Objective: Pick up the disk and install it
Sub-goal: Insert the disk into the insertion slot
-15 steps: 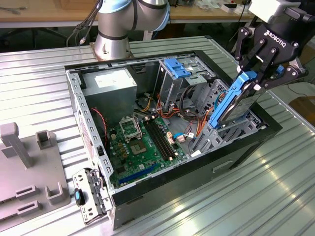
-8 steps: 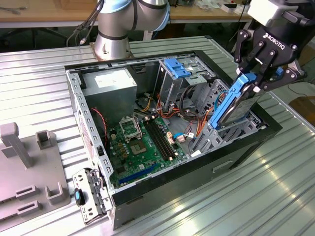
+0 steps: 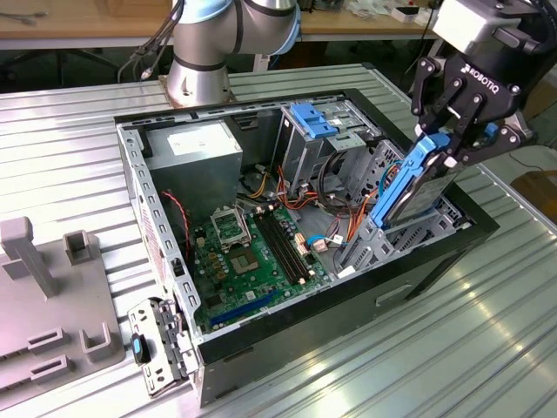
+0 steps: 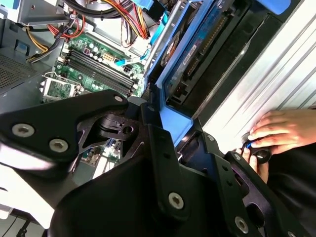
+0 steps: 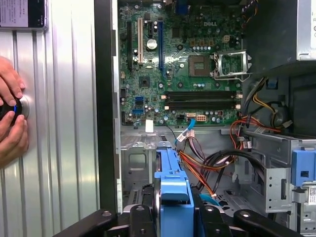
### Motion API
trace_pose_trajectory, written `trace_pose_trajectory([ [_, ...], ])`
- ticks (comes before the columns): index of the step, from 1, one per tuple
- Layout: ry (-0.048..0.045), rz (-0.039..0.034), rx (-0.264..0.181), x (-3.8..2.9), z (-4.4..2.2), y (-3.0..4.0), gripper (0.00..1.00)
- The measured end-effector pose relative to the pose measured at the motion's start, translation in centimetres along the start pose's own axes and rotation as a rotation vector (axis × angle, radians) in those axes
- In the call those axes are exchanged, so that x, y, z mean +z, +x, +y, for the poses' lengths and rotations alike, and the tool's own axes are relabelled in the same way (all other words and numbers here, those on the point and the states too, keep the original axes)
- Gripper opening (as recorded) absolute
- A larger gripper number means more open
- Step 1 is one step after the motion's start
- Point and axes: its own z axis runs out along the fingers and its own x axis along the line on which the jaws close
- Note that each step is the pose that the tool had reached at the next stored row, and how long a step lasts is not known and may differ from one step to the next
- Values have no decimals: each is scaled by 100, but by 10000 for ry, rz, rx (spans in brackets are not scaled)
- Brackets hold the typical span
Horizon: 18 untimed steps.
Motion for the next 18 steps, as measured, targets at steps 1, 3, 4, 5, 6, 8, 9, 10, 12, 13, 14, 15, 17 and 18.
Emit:
trace_pose_trajectory([
  [1, 0, -4, 0, 14, 1, 0, 37],
  [3, 4, -18, -1, 28, 0, 1, 37],
  [4, 2, -17, -2, 27, 0, 1, 37],
  [5, 2, -17, -1, 27, 0, 1, 37],
  [6, 2, -17, -1, 27, 0, 1, 37],
  [8, -14, -21, 0, 20, -1, 0, 37],
  [9, -82, -20, 5, -17, -5, -1, 37],
  [10, -162, -15, 16, -40, -14, -2, 37],
  [12, -459, -7, 51, -39, -39, -2, 37],
  [13, -597, -4, 73, -36, -53, -3, 37],
  [14, -728, 1, 93, -32, -73, -3, 37],
  [15, -773, -26, 102, -18, -82, -2, 37],
  [17, -776, -96, 103, 6, -86, -2, 37],
  [18, -778, -148, 104, 32, -88, 0, 37],
])
